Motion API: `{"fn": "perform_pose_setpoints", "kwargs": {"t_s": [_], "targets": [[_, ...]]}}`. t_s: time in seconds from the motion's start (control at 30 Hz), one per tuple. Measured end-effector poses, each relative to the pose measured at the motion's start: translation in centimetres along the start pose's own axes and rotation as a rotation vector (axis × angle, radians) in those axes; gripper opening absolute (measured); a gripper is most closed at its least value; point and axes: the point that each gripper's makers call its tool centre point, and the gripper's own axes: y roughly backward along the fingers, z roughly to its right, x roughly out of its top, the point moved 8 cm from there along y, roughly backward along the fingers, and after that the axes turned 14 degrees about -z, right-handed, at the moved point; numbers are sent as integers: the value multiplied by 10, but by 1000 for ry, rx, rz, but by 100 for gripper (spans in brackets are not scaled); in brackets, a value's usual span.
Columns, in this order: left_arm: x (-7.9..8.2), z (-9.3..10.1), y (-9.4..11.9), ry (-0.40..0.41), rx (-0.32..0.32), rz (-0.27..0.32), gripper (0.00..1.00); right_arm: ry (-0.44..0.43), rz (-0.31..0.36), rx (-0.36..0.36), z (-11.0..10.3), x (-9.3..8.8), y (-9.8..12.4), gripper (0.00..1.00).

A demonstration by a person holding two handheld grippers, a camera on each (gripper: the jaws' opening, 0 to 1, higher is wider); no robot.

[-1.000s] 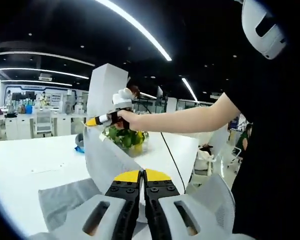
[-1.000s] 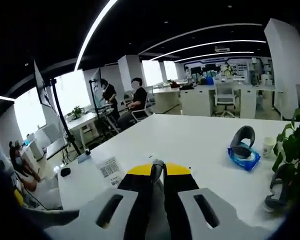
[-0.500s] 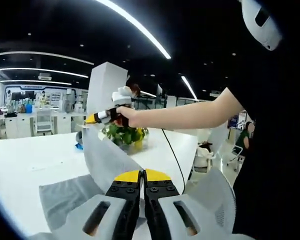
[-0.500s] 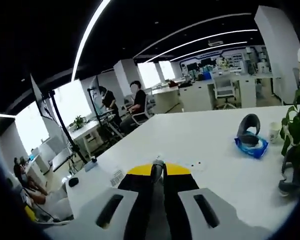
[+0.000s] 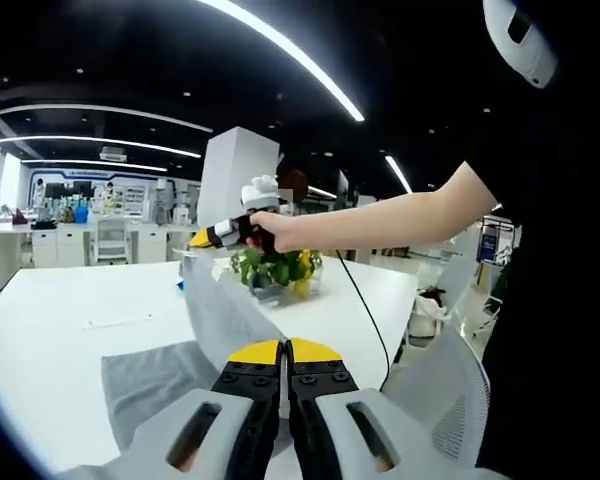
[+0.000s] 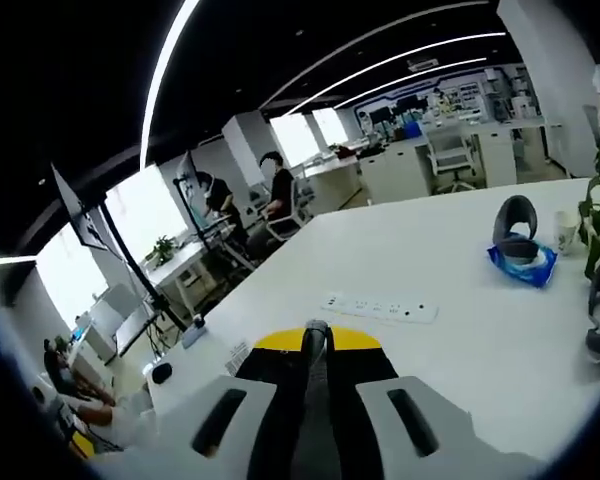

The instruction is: Fold the towel on the table until its edges align and the towel forms a compact rectangular stack.

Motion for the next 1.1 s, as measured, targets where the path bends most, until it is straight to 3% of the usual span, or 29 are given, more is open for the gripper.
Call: {"fn": "perform_pose_setpoints", "kwargs": {"t_s": [0.27,0.43,0.7,0.93,1.1], "targets": [[-27,-10,11,71,43,-26,0,5,-49,25,-8,-2,-25,4],[-43,-22,16,120,70,-44,0,33,-79,5,-8,-8,-43,4],[-64,-34,18,166,107,-87,0,-2,-119,-5,-1,-23,-65,3],[-77,-43,19,213,123,-84,0,-32,-139,-14,6,-31,-77,4],[-88,-52,20,253,150,-86,0,-106,-131,6,11,-36,-86,4]]}}
